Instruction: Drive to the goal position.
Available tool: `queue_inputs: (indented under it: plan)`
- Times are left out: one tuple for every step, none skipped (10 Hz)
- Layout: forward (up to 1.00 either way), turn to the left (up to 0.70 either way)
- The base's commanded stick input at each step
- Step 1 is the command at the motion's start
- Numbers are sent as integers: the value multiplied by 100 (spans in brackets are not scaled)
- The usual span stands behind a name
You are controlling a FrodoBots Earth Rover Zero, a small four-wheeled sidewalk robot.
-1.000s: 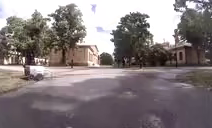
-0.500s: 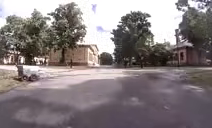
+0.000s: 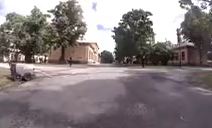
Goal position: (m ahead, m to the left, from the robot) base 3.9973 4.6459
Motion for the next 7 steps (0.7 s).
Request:
queue_inputs:
  plan:
    - [70, 0]
    - [70, 0]
    - [70, 0]
    - [70, 0]
    - [70, 0]
    - [70, 0]
    - [70, 0]
